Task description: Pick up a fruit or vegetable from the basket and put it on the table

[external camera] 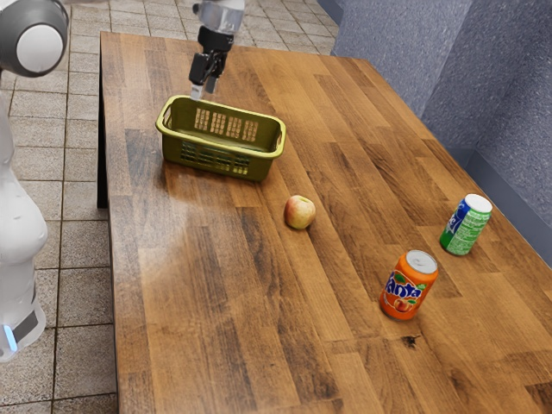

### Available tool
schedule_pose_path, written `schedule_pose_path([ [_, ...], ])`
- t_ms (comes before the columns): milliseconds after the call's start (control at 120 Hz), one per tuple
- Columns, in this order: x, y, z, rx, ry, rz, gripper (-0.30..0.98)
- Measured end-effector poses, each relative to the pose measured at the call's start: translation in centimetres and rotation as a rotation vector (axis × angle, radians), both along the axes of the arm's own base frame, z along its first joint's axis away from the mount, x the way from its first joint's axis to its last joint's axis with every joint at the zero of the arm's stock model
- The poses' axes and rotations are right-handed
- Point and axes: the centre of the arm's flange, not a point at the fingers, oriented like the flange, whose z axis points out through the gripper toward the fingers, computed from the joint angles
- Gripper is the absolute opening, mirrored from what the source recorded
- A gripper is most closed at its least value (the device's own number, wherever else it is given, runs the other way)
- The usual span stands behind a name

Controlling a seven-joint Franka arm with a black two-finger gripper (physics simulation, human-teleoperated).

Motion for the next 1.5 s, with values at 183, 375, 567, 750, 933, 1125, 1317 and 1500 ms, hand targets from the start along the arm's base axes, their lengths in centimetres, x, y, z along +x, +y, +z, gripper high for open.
schedule_pose_path([
  [183,0.2,0.6,0.1,0.003,-0.040,0.076,0.69],
  [375,1.6,-1.6,-0.1,-0.002,-0.063,0.177,0.69],
  [567,2.4,-4.2,0.1,0.015,-0.065,0.265,0.69],
  [750,1.2,-4.1,-1.9,0.022,-0.050,0.387,0.69],
  [933,-0.4,-2.3,-2.0,0.036,-0.060,0.509,0.69],
  [1125,0.3,1.1,-2.7,0.064,-0.042,0.608,0.69],
  [1317,2.0,2.3,-4.5,0.075,-0.025,0.644,0.69],
  [1500,4.7,3.0,-6.4,0.086,-0.036,0.650,0.69],
])
